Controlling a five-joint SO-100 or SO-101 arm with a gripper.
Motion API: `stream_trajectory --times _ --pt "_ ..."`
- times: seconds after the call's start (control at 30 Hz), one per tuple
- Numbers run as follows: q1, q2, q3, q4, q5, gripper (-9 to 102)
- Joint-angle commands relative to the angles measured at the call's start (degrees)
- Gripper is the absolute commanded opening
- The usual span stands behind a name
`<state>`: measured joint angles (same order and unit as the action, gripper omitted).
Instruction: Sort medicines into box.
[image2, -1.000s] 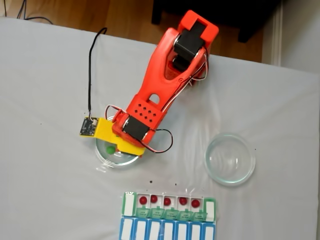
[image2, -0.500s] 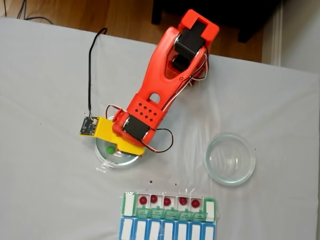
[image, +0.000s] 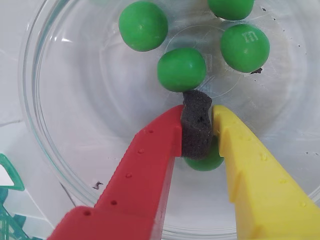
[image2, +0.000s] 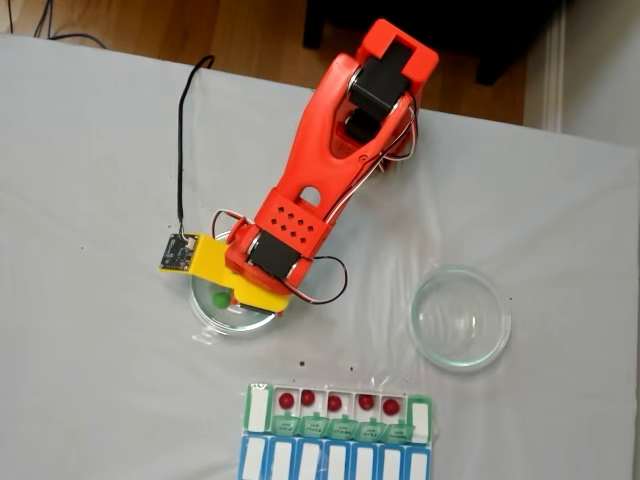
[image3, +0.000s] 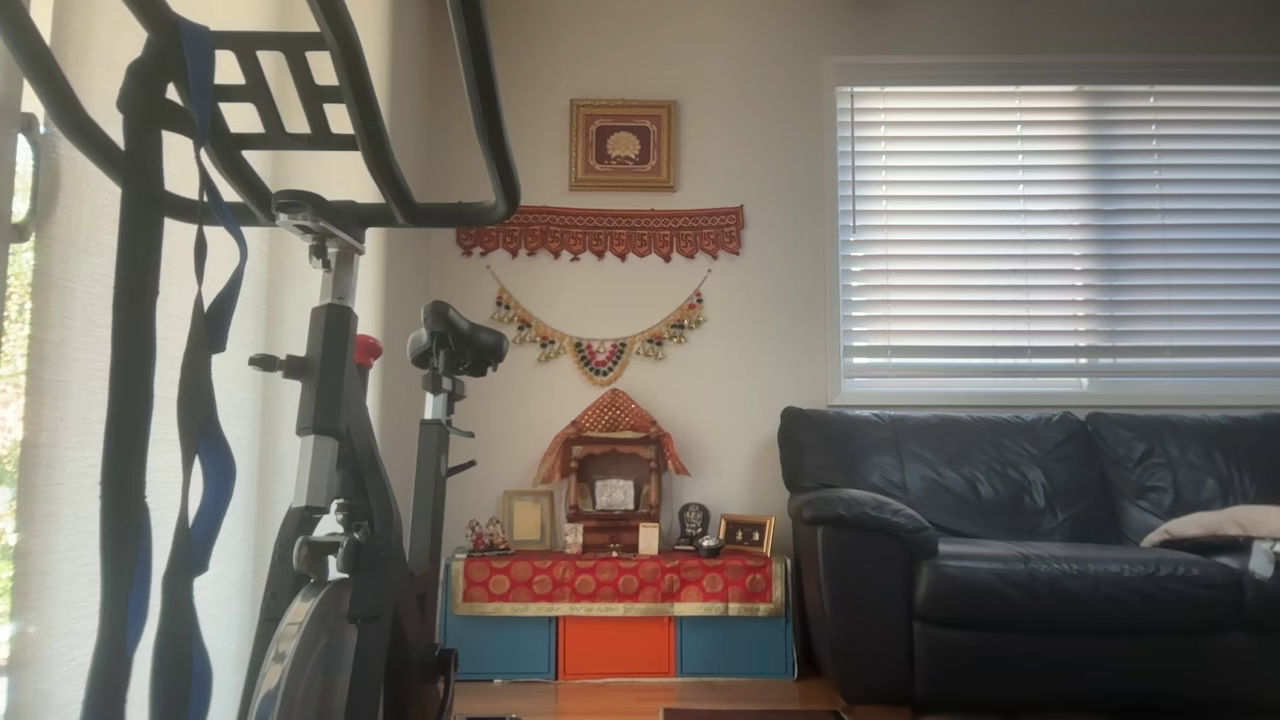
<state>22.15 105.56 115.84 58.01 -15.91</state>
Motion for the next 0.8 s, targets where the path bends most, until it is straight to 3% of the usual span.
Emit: stream_trajectory --times 0.0,0.77 --pt "-0.97 4.31 -1.49 -0.35 0.35 1" --pt "2.46 3.60 -8.17 3.34 -0.97 1"
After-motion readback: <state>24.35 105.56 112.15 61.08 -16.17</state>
